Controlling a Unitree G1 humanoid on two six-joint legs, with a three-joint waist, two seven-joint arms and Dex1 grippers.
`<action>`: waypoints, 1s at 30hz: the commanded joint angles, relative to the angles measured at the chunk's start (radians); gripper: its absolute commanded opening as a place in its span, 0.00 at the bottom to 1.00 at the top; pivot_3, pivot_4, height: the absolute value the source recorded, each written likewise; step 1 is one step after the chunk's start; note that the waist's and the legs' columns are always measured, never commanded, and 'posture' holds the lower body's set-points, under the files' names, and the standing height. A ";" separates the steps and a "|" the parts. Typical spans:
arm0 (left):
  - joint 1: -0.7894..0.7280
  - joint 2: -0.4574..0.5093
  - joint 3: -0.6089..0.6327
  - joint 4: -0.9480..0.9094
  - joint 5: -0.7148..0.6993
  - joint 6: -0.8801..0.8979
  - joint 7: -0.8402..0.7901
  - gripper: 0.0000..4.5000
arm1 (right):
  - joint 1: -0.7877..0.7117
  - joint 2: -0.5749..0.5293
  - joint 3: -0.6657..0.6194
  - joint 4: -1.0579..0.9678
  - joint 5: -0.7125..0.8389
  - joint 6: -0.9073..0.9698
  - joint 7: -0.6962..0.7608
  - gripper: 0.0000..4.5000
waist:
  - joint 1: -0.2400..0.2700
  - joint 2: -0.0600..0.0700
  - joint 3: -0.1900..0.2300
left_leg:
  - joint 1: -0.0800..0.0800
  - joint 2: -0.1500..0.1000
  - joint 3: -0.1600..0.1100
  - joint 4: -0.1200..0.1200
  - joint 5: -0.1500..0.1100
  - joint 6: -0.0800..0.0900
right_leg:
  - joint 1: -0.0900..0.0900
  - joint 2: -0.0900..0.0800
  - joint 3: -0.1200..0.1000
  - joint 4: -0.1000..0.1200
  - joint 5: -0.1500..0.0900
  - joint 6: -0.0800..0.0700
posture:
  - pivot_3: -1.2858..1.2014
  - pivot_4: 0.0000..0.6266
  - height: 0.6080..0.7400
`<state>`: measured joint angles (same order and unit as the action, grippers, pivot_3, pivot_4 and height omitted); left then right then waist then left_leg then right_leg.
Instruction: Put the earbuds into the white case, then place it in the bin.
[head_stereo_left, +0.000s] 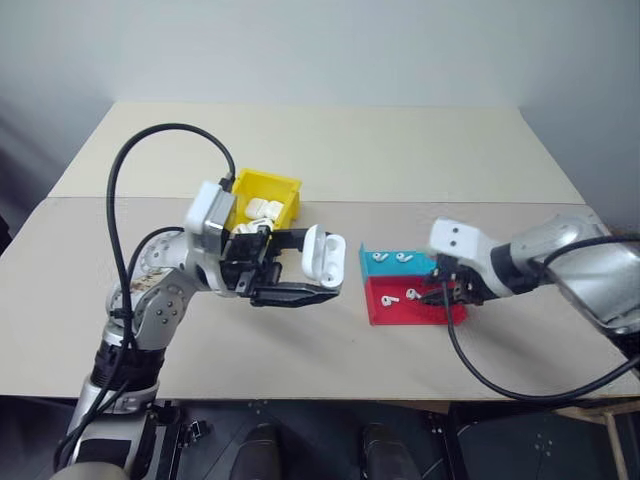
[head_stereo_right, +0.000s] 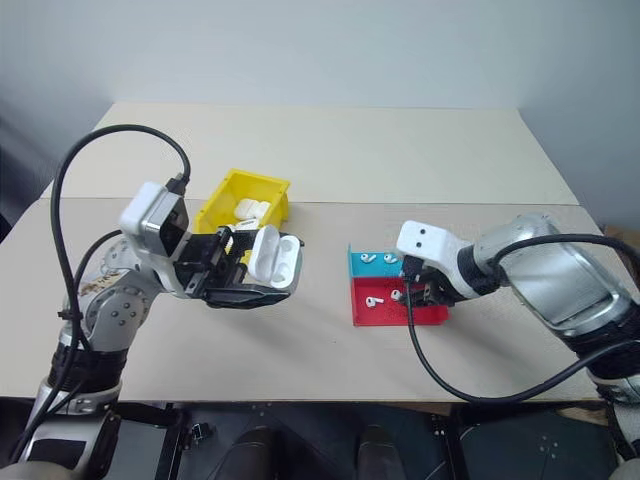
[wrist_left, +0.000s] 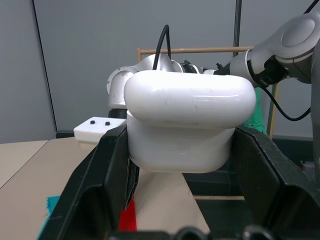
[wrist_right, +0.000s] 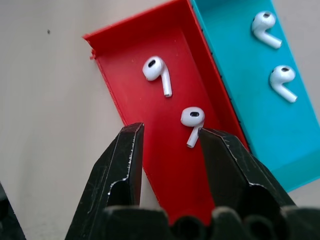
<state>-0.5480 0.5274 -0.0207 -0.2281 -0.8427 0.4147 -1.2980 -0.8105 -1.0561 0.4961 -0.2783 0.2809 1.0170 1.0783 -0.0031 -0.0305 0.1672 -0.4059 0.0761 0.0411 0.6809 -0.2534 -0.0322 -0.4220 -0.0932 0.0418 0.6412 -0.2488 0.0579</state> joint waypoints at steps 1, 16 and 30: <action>0.009 -0.009 0.010 -0.049 0.012 -0.019 0.016 0.63 | -0.036 0.017 0.027 0.024 -0.053 0.033 0.003 0.48 | -0.001 0.000 0.000 | 0.000 0.000 0.000 0.000 0.000 0.000 | 0.000 0.000 0.000 0.000 0.000 0.000 | 0.52 0.24 1.00; 0.054 -0.003 0.018 -0.117 0.011 0.003 0.069 0.63 | -0.019 0.123 0.082 0.111 -0.179 0.010 -0.027 0.48 | -0.009 0.000 0.000 | 0.000 0.000 -0.001 0.000 0.000 0.000 | 0.000 0.000 0.000 0.000 0.000 0.000 | 0.52 0.24 1.00; 0.063 0.014 0.027 -0.136 0.005 0.009 0.087 0.63 | -0.011 0.165 0.070 0.128 -0.203 -0.012 -0.028 0.48 | -0.009 0.000 0.000 | 0.000 0.000 -0.001 0.000 0.000 0.000 | 0.000 0.000 -0.001 0.000 0.000 0.000 | 0.52 0.24 1.00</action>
<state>-0.4887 0.5381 -0.0171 -0.3312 -0.8248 0.4234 -1.2164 -0.8189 -0.8916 0.5900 -0.1459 0.0903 1.0255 1.0476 -0.0122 -0.0305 0.1672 -0.4056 0.0762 0.0404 0.6807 -0.2535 -0.0321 -0.4218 -0.0931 0.0413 0.6414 -0.2488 0.0579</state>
